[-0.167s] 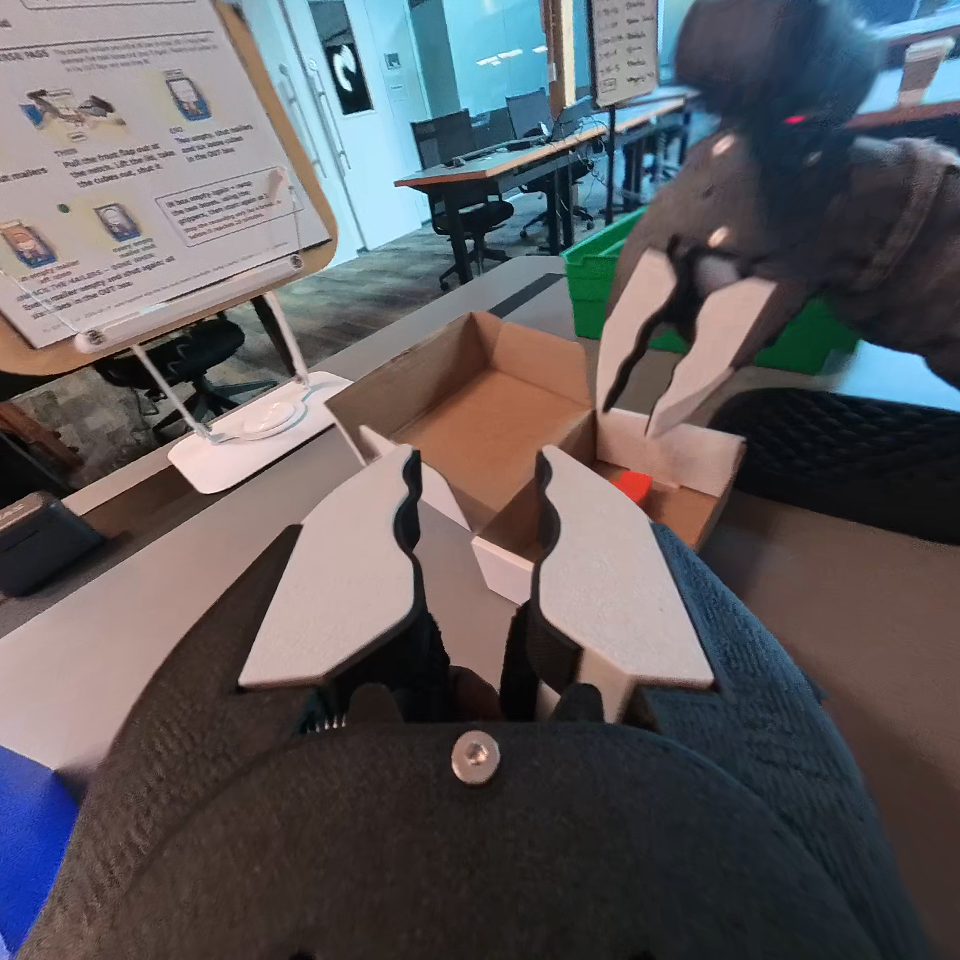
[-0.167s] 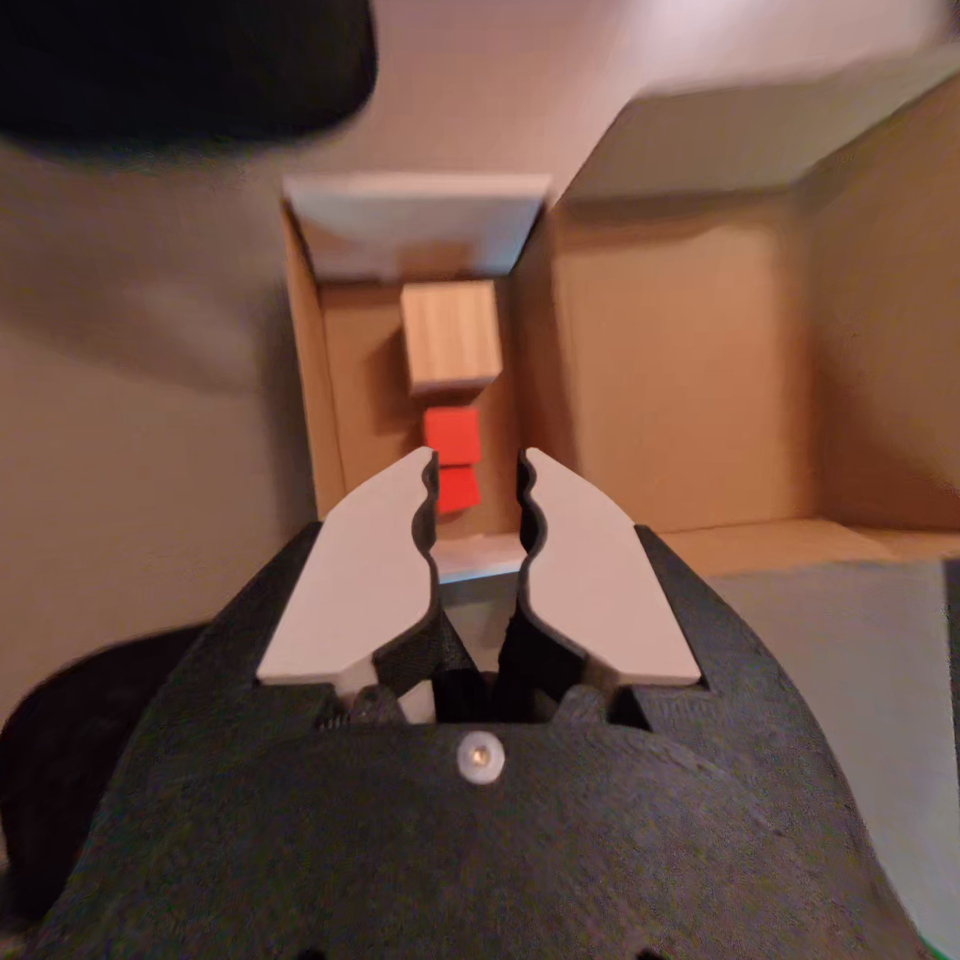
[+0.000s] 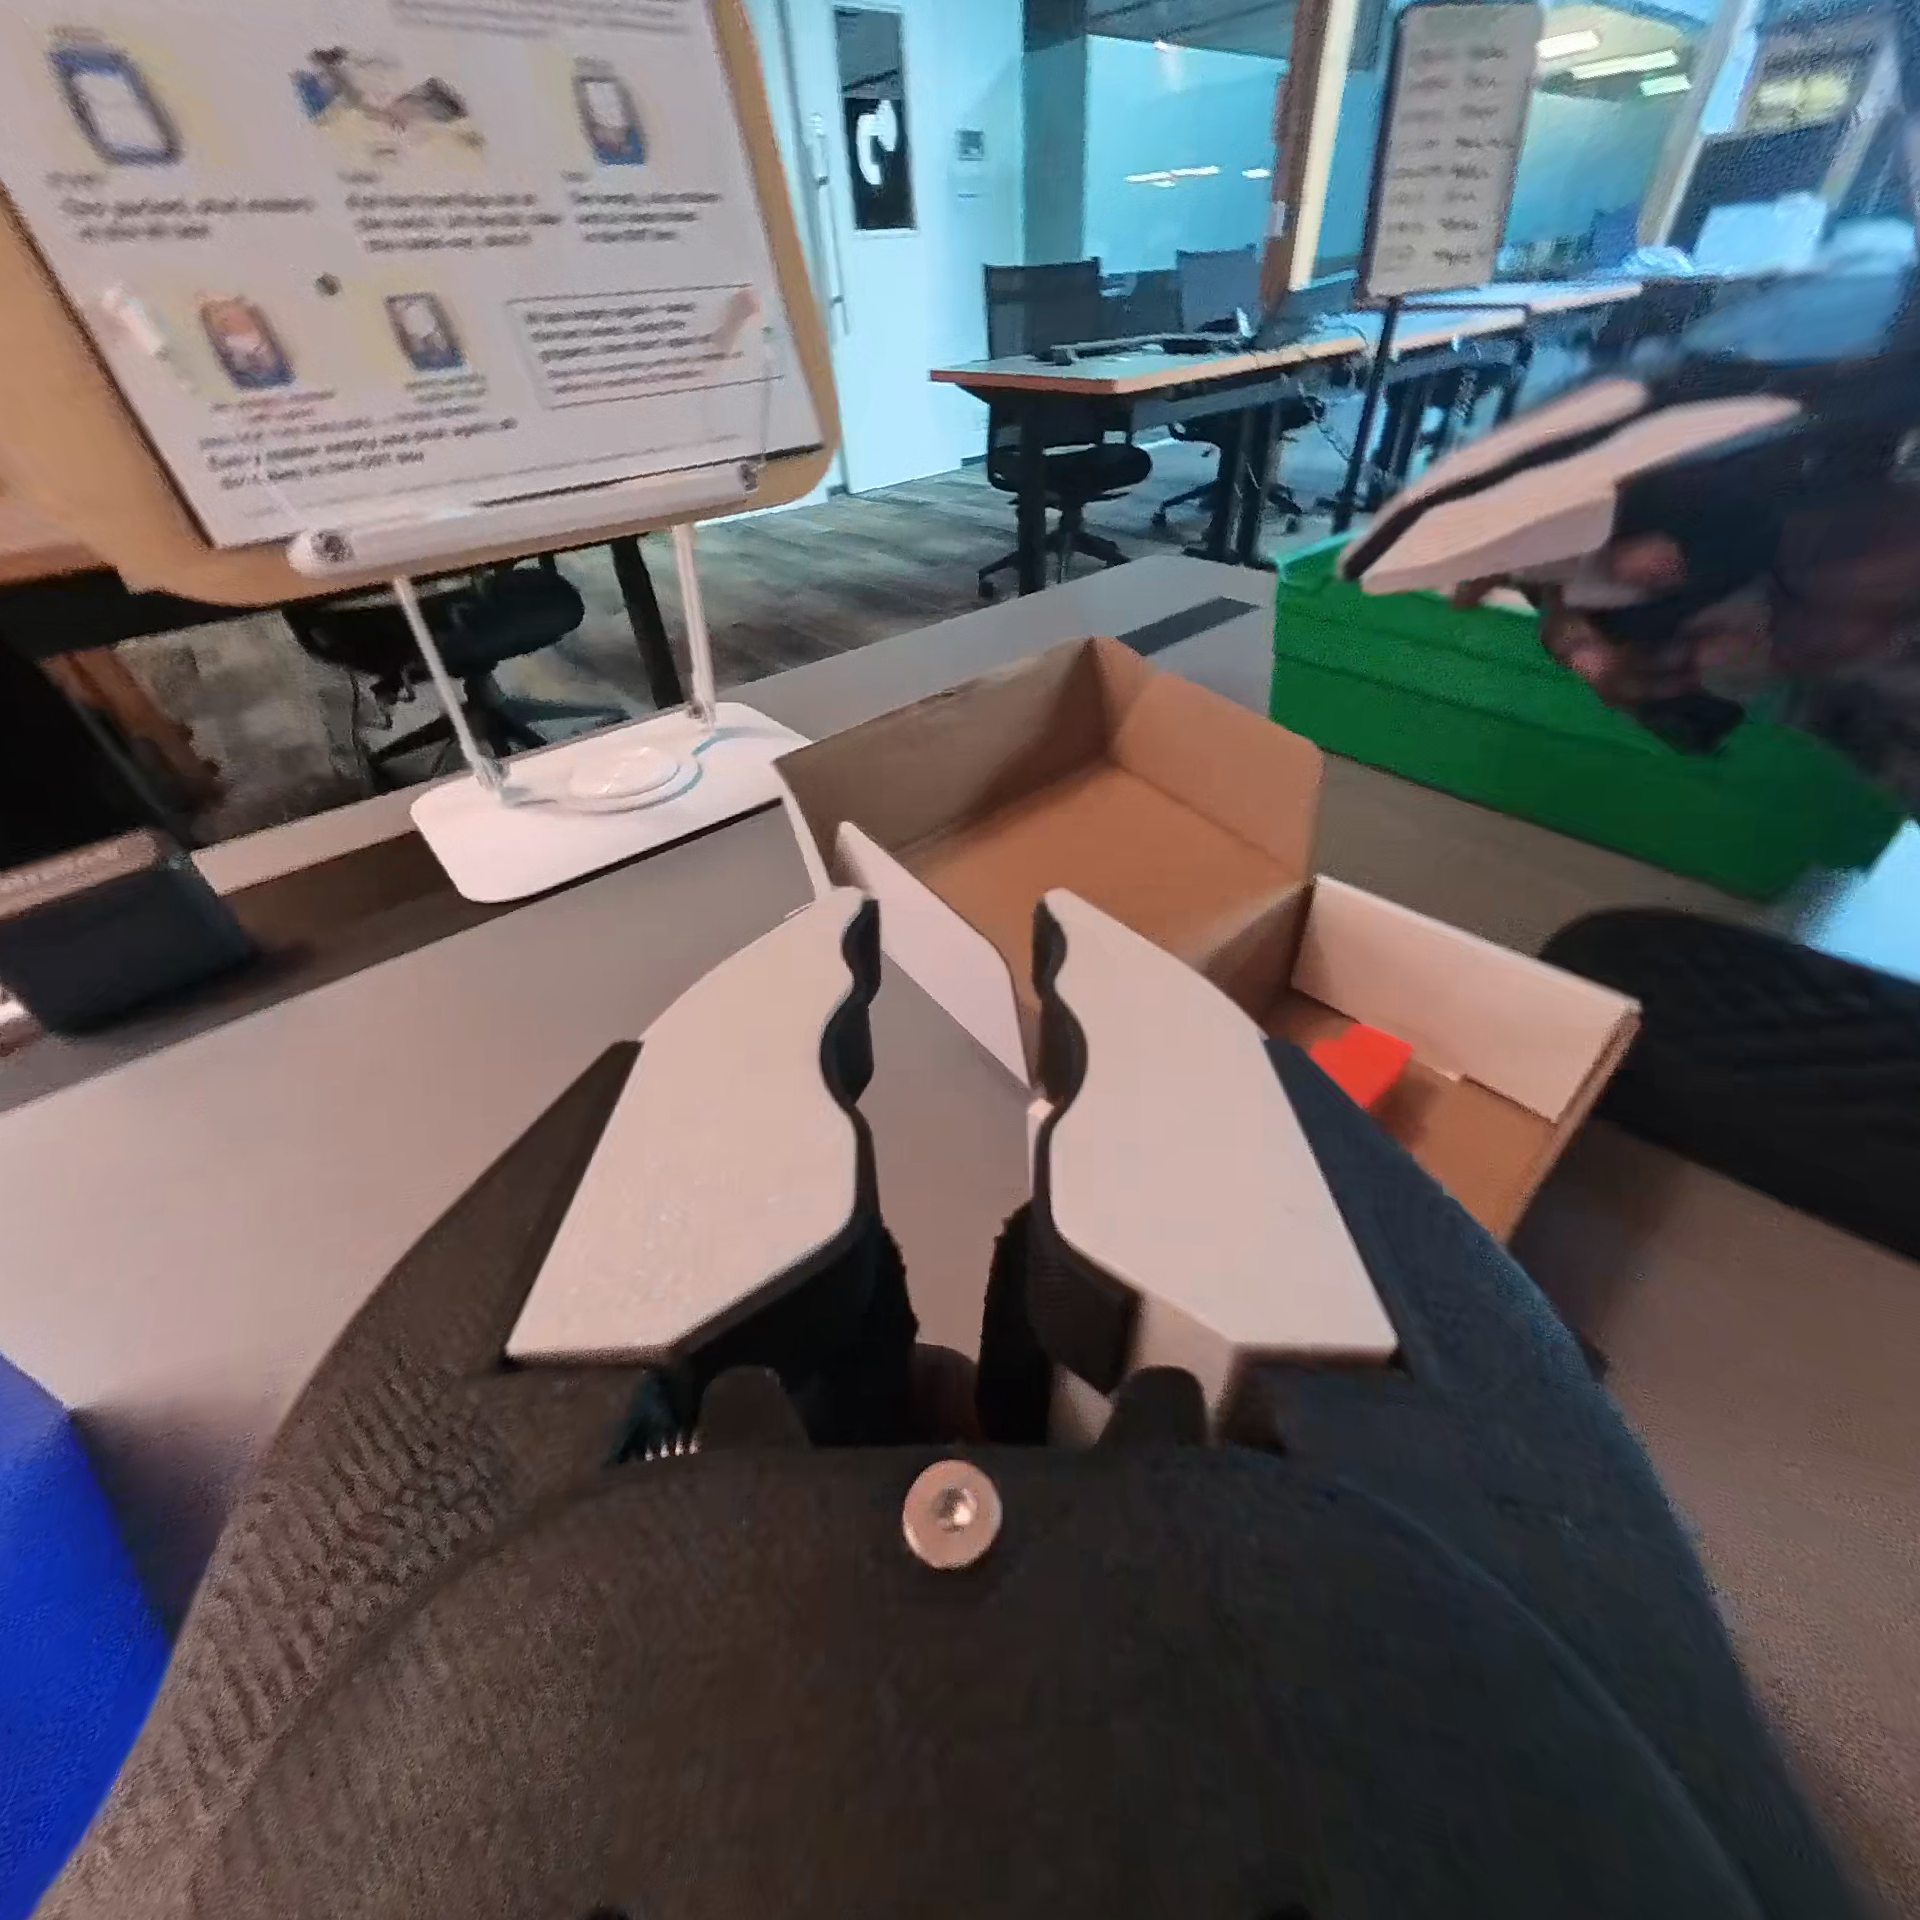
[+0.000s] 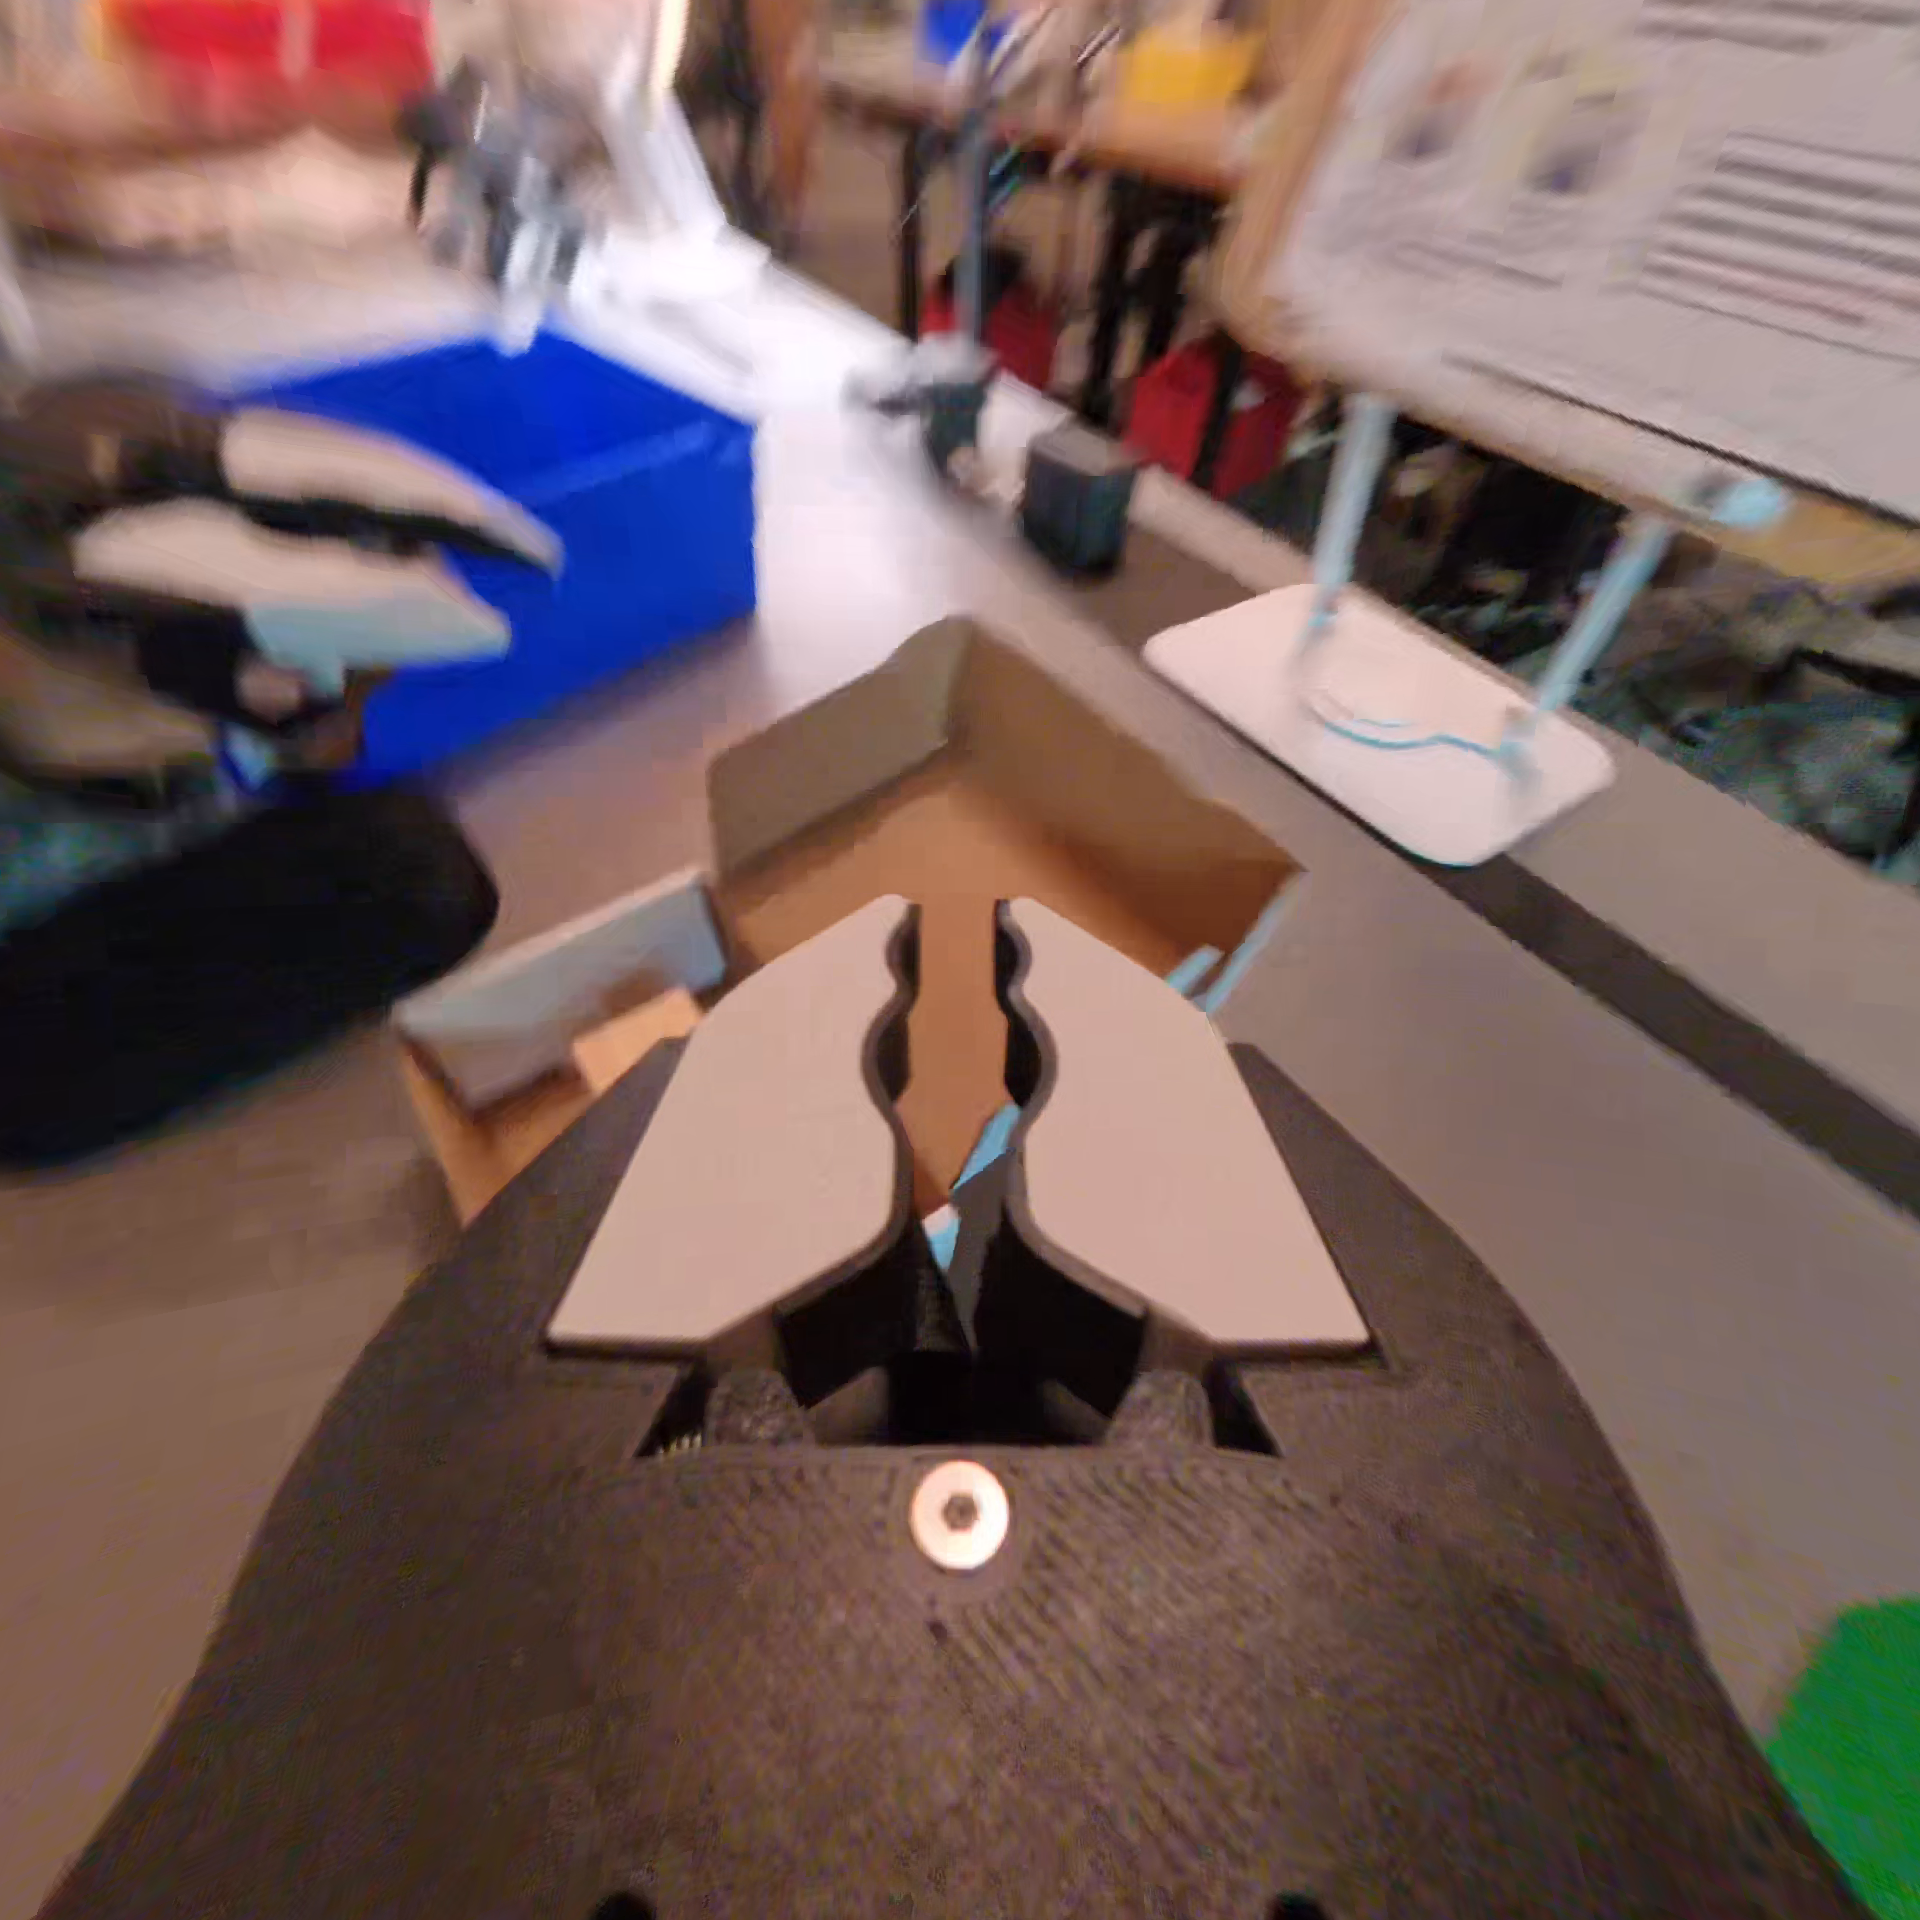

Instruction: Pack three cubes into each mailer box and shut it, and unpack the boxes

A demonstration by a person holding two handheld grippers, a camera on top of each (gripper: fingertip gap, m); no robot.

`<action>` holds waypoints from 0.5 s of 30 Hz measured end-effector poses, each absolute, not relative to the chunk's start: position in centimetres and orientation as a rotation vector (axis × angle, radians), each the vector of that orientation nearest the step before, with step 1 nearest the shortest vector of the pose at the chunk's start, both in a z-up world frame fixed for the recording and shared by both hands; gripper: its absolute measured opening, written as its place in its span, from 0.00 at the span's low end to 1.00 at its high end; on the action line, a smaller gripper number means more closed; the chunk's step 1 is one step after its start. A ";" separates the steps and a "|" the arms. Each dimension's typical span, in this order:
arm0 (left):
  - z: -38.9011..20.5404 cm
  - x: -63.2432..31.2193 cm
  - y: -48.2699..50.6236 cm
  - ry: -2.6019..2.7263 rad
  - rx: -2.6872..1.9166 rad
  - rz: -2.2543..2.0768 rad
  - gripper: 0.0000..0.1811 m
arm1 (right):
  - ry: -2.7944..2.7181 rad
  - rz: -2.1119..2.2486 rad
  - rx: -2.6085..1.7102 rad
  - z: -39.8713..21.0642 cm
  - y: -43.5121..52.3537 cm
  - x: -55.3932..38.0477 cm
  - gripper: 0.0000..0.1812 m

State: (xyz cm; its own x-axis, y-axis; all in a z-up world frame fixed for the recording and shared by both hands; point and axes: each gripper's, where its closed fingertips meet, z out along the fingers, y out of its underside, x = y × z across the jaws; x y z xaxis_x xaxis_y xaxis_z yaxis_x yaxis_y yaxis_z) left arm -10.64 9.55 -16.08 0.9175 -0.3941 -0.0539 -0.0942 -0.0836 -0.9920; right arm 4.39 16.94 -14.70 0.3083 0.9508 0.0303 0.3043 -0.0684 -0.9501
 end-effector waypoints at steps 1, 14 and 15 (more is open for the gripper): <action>-16.3 -10.8 10.2 0.346 -1.664 -0.283 0.14 | -1.042 0.870 -1.617 -14.7 18.2 5.3 0.03; -21.9 -9.7 15.9 0.376 -1.928 -0.458 0.08 | -0.964 0.891 -1.939 -22.9 21.6 5.2 0.02; -21.8 -9.4 15.8 0.389 -1.924 -0.455 0.07 | -0.982 0.900 -1.927 -22.7 21.2 5.1 0.02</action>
